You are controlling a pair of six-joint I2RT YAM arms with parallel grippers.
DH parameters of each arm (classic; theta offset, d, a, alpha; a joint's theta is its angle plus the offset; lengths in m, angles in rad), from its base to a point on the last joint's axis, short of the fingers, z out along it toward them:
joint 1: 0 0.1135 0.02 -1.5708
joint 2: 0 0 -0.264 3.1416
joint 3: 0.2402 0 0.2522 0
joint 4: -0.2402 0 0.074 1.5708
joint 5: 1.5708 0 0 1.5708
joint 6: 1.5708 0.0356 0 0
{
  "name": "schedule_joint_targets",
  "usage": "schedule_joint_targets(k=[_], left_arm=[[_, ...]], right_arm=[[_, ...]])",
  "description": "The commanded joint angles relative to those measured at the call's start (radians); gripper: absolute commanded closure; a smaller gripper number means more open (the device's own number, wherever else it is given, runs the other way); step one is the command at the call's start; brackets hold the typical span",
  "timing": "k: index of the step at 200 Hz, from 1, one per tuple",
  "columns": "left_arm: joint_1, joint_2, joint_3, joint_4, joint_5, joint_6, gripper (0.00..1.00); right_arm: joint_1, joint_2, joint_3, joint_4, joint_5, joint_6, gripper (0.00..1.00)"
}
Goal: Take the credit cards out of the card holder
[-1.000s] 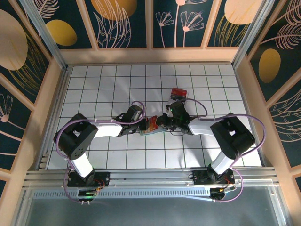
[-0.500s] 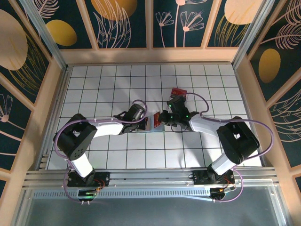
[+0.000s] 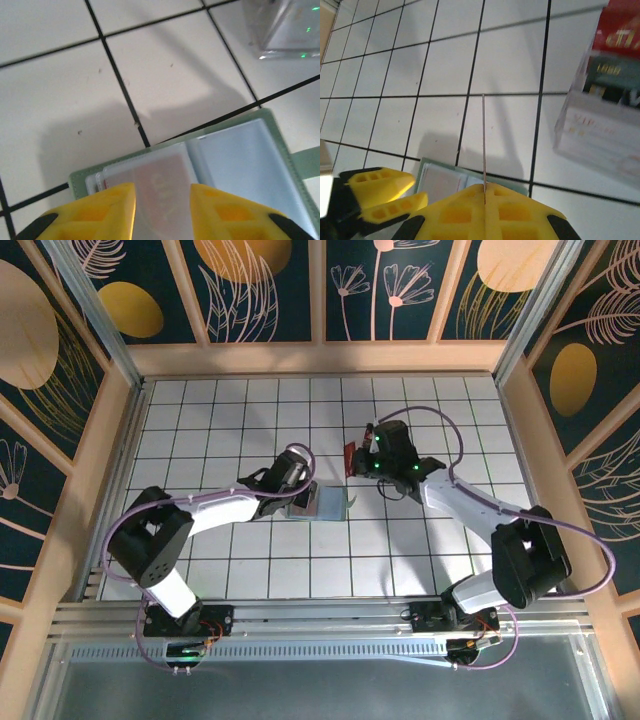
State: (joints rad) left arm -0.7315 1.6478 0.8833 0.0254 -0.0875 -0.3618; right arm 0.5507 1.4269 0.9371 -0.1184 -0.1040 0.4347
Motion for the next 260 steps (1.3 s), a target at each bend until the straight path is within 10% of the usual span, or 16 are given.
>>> schedule_joint_targets(k=[1, 65, 153, 260], left_arm=[[0.003, -0.062, 0.017, -0.002, 0.001, -0.042, 0.57], [0.003, -0.15, -0.013, 0.028, -0.078, -0.137, 0.01], [0.003, -0.2, -0.06, 0.073, -0.19, -0.154, 0.01], [0.0, 0.037, 0.136, 0.079, -0.039, -0.072, 0.01]], right_arm=[[-0.033, -0.037, 0.043, -0.041, 0.082, -0.145, 1.0], [-0.087, -0.026, 0.05, 0.033, 0.243, -0.477, 1.0], [-0.187, 0.054, 0.034, 0.217, 0.101, -0.933, 1.0], [-0.252, 0.099, 0.043, 0.183, -0.005, -0.967, 1.0]])
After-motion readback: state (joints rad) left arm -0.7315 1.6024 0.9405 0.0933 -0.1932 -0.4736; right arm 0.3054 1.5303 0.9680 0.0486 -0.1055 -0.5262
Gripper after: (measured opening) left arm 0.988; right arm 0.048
